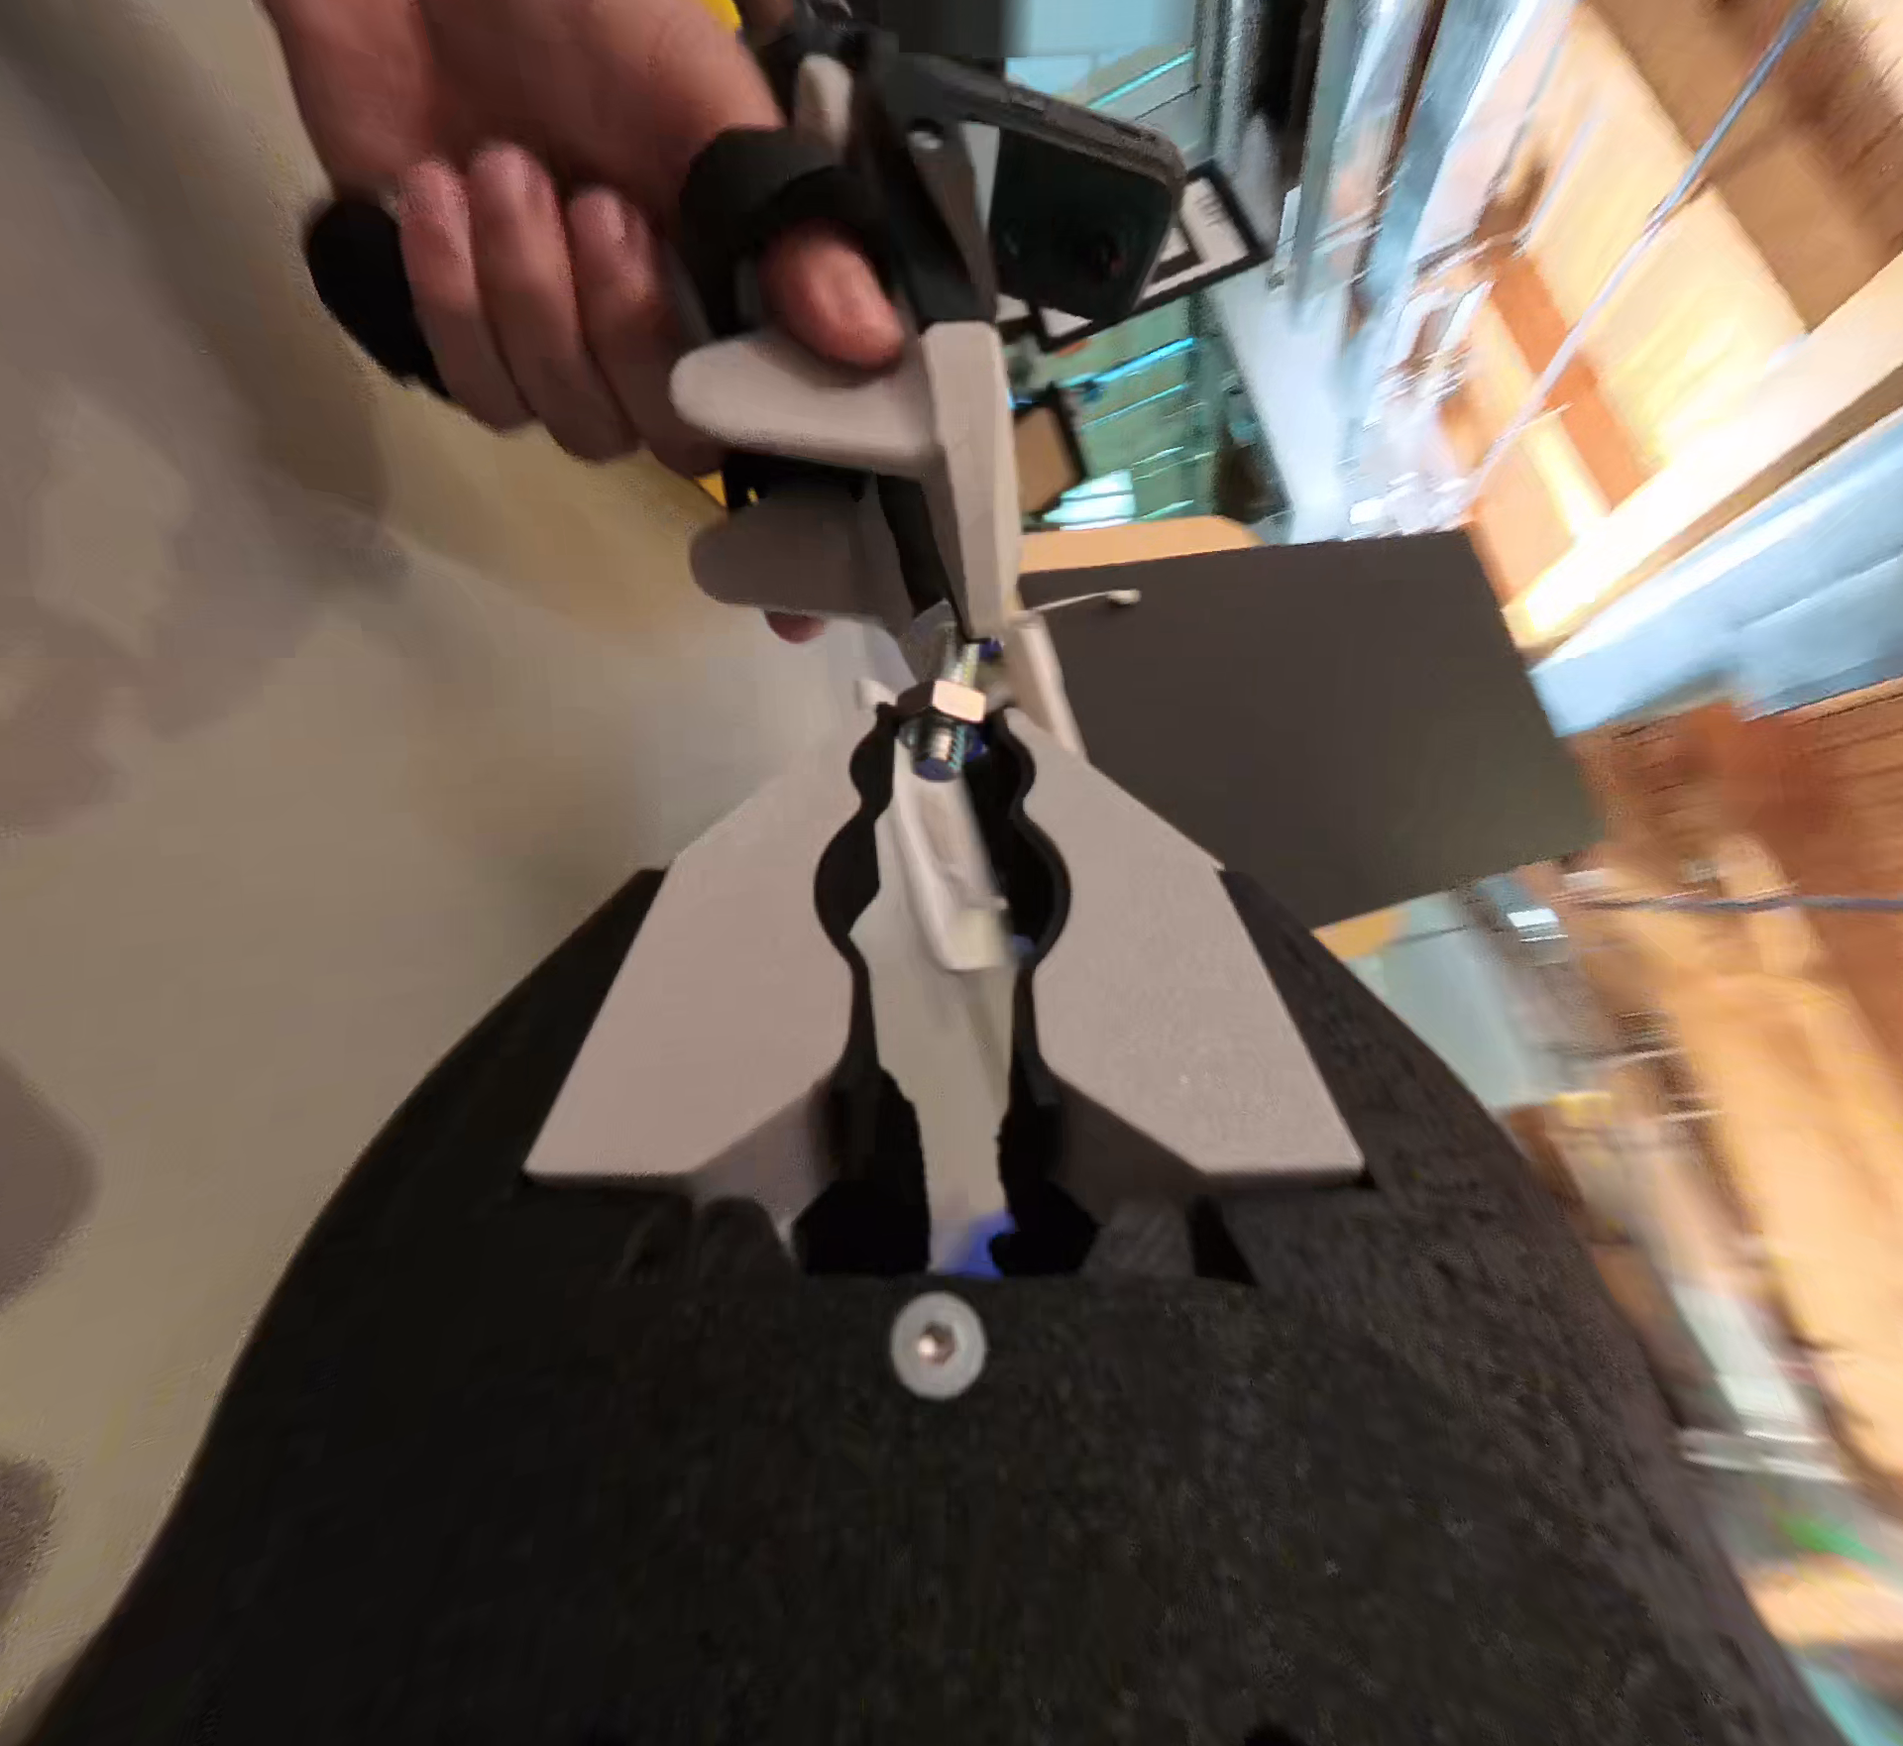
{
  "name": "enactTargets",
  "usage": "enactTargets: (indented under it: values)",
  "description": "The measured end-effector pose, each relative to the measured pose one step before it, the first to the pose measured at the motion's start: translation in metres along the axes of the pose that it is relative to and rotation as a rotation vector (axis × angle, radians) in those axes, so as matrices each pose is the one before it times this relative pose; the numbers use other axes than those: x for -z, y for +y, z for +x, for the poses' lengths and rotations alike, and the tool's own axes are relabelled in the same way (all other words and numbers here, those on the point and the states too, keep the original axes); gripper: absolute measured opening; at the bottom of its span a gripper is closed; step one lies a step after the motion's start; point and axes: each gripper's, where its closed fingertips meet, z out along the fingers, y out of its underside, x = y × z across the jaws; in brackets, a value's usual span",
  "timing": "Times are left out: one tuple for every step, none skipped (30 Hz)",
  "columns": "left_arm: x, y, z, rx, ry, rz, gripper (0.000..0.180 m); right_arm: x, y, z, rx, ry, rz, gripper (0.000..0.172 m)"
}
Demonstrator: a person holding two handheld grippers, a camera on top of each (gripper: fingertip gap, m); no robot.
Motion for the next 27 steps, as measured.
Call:
enactTargets:
  values:
    - [0.00070, -0.00009, 0.00077, -0.0106, 0.0016, -0.0014, 0.017, -0.00016, -0.00137, -0.00019, -0.1266, -0.0531, 0.0186, 0.018]
    - [0.00068, -0.00084, 0.00111, -0.0094, 0.0025, 0.0031, 0.017, -0.00042, -0.00123, 0.00017, -0.1394, -0.0573, 0.0172, 0.018]
    - [0.00069, -0.00173, 0.00092, -0.0120, 0.0005, 0.0072, 0.017, -0.00072, -0.00158, 0.00063, -0.1588, -0.0579, 0.0192, 0.018]
    - [0.00084, -0.00235, 0.00113, -0.0105, 0.0023, 0.0084, 0.017, -0.00077, -0.00221, 0.00021, -0.1808, -0.0634, 0.0257, 0.018]
    - [0.00083, -0.00209, 0.00123, -0.0065, 0.0048, 0.0068, 0.017, -0.00075, -0.00208, -0.00065, -0.1906, -0.0701, 0.0283, 0.018]
    - [0.00089, -0.00156, 0.00075, -0.0054, 0.0033, 0.0055, 0.017, -0.00096, -0.00126, -0.00097, -0.1944, -0.0750, 0.0279, 0.017]
    - [0.00068, -0.00083, 0.00012, -0.0061, -0.0015, 0.0037, 0.017, -0.00099, -0.00007, -0.00097, -0.1925, -0.0804, 0.0214, 0.018]
    - [0.00067, -0.00041, -0.00036, -0.0048, -0.0041, 0.0029, 0.017, -0.00061, -0.00065, -0.00015, -0.1821, -0.0768, 0.0250, 0.017]
    - [0.00061, -0.00021, -0.00084, -0.0016, -0.0044, 0.0031, 0.017, -0.00072, -0.00043, 0.00000, -0.1782, -0.0742, 0.0218, 0.017]
    - [0.00065, 0.00001, -0.00060, -0.0007, -0.0027, 0.0012, 0.017, -0.00054, -0.00029, -0.00007, -0.1769, -0.0772, 0.0143, 0.017]
    - [0.00061, 0.00028, -0.00108, -0.0047, -0.0073, -0.0009, 0.017, 0.00003, -0.00144, 0.00093, -0.1705, -0.0695, 0.0211, 0.017]
    - [0.00022, 0.00078, -0.00219, -0.0132, -0.0180, -0.0052, 0.017, 0.00007, -0.00017, 0.00219, -0.1520, -0.0562, 0.0122, 0.017]
    - [-0.00006, 0.00136, -0.00167, -0.0155, -0.0160, -0.0097, 0.017, 0.00042, 0.00039, 0.00144, -0.1086, -0.0500, 0.0036, 0.017]
    - [-0.00027, 0.00093, -0.00042, -0.0082, -0.0061, -0.0077, 0.017, 0.00040, 0.00068, 0.00024, -0.0564, -0.0377, -0.0017, 0.017]
    - [-0.00014, -0.00021, 0.00036, 0.0044, 0.0031, 0.0011, 0.017, -0.00017, 0.00040, -0.00058, -0.0113, -0.0179, -0.0001, 0.017]
    - [-0.00005, -0.00086, 0.00053, 0.0110, 0.0089, 0.0072, 0.017, -0.00028, -0.00013, -0.00096, 0.0177, 0.0037, 0.0011, 0.020]
    - [0.00013, -0.00115, 0.00081, 0.0107, 0.0109, 0.0093, 0.017, -0.00038, -0.00044, -0.00169, 0.0503, 0.0156, -0.0035, 0.023]
    - [0.00029, -0.00186, 0.00097, 0.0104, 0.0097, 0.0123, 0.017, -0.00018, -0.00097, -0.00219, 0.0759, 0.0209, -0.0049, 0.025]
    - [0.00065, -0.00227, 0.00046, 0.0103, 0.0060, 0.0140, 0.017, 0.00051, -0.00191, -0.00216, 0.0890, 0.0273, -0.0022, 0.028]
    - [0.00100, -0.00232, -0.00001, 0.0095, 0.0039, 0.0133, 0.017, 0.00115, -0.00202, -0.00053, 0.1024, 0.0408, -0.0061, 0.037]
    - [0.00127, -0.00227, -0.00018, 0.0101, 0.0035, 0.0134, 0.017, 0.00181, -0.00125, 0.00103, 0.1157, 0.0529, -0.0142, 0.042]
    - [0.00140, -0.00239, -0.00075, 0.0130, 0.0028, 0.0143, 0.017, 0.00220, -0.00046, 0.00324, 0.1282, 0.0690, -0.0217, 0.044]
    - [0.00132, -0.00211, -0.00131, 0.0149, -0.0004, 0.0124, 0.017, 0.00220, -0.00021, 0.00511, 0.1362, 0.0834, -0.0254, 0.045]
    - [0.00128, -0.00167, -0.00199, 0.0145, -0.0047, 0.0102, 0.017, 0.00189, -0.00013, 0.00502, 0.1557, 0.0880, -0.0251, 0.046]
    - [0.00106, -0.00107, -0.00176, 0.0164, -0.0035, 0.0081, 0.017, 0.00149, 0.00151, 0.00473, 0.1860, 0.0950, -0.0343, 0.046]
    - [0.00091, -0.00059, -0.00148, 0.0173, -0.0021, 0.0064, 0.017, 0.00117, 0.00301, 0.00426, 0.2052, 0.1015, -0.0460, 0.047]
    - [0.00058, 0.00000, -0.00147, 0.0152, -0.0033, 0.0038, 0.017, 0.00096, 0.00166, 0.00200, 0.2089, 0.0984, -0.0383, 0.047]
